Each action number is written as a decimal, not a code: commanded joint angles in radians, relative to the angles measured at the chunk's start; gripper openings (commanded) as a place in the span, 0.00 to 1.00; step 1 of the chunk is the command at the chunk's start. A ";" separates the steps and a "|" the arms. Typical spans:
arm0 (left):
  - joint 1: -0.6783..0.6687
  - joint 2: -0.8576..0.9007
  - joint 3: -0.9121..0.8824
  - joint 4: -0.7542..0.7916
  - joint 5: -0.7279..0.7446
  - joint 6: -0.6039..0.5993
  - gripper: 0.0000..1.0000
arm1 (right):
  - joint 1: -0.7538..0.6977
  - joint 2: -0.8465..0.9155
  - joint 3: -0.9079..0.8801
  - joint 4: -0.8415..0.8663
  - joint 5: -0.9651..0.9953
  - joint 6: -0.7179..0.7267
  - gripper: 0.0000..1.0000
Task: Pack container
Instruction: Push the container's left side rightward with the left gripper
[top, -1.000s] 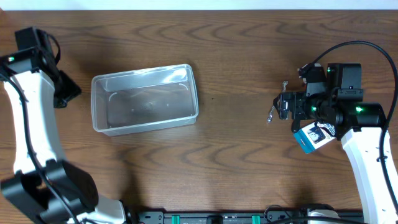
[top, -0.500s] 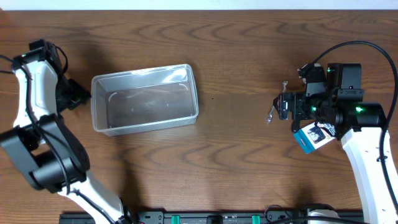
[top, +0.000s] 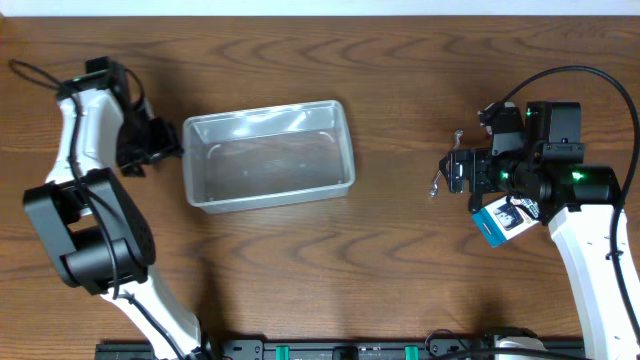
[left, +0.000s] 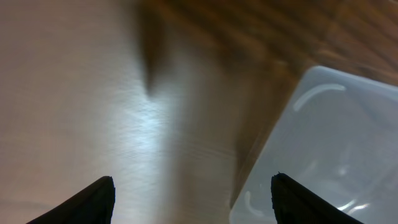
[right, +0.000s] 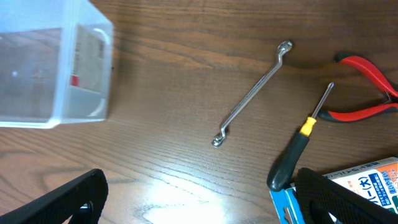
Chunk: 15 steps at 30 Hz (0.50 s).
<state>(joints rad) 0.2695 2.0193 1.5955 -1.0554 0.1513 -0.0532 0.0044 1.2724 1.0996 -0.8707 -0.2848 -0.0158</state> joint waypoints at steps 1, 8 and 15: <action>-0.061 -0.007 -0.001 0.007 0.025 0.038 0.73 | -0.003 -0.003 0.018 0.001 -0.011 -0.020 0.99; -0.174 -0.007 -0.001 0.049 0.024 0.038 0.73 | -0.003 -0.003 0.018 0.003 0.005 -0.019 0.99; -0.197 -0.007 0.000 0.076 0.024 0.037 0.78 | -0.003 -0.003 0.018 -0.008 0.054 0.007 0.99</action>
<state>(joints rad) 0.0677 2.0193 1.5955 -0.9821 0.1699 -0.0238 0.0044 1.2724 1.0996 -0.8722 -0.2611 -0.0151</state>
